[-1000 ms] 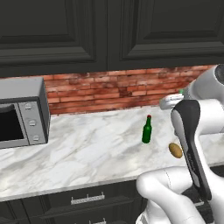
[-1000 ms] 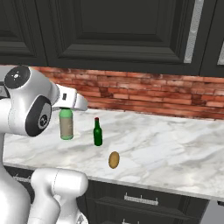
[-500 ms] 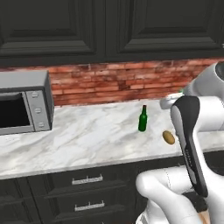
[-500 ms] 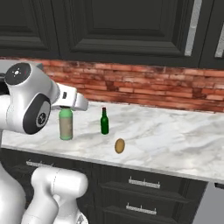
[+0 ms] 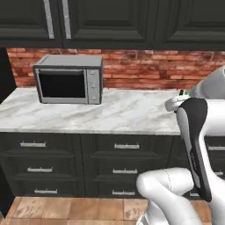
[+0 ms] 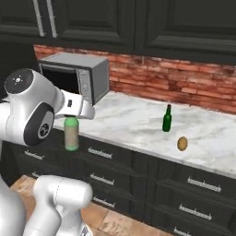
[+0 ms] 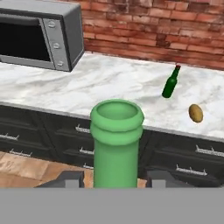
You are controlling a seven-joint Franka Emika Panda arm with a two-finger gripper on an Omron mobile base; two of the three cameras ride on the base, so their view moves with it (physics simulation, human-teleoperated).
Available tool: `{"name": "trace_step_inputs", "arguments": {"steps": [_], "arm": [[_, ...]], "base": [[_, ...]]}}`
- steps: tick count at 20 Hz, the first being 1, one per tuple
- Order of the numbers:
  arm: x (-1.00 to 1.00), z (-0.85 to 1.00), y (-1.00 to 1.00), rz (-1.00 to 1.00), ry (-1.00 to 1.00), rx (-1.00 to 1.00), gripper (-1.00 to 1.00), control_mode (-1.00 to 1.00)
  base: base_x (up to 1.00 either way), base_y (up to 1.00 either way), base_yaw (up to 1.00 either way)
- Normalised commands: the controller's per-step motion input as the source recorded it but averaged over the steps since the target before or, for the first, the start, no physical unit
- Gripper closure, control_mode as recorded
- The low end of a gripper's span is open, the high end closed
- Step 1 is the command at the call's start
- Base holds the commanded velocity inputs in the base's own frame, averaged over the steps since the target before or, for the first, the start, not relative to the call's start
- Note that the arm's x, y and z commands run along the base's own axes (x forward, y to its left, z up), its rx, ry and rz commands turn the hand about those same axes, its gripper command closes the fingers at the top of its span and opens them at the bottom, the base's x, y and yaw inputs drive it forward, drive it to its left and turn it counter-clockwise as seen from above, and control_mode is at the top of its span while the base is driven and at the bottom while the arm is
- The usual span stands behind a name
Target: Place the beers on the top shelf of the fridge to keep them out of children's reach, and place the potato on lower shelves for easy access.
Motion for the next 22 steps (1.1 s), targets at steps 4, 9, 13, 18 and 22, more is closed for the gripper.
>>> {"name": "trace_step_inputs", "arguments": {"steps": [4,9,13,18,22], "arm": [[0.00,0.00,0.00,0.00,0.00,0.00,1.00,1.00],[0.00,0.00,0.00,0.00,0.00,0.00,1.00,1.00],[0.00,0.00,0.00,0.00,0.00,0.00,1.00,1.00],[0.00,0.00,0.00,0.00,0.00,0.00,1.00,1.00],[0.00,0.00,0.00,0.00,0.00,0.00,1.00,1.00]], "base": [[-0.03,1.00,0.65],[-0.20,1.00,0.62],[-0.36,1.00,0.61],[0.03,1.00,0.50],[0.30,1.00,0.43]]}}
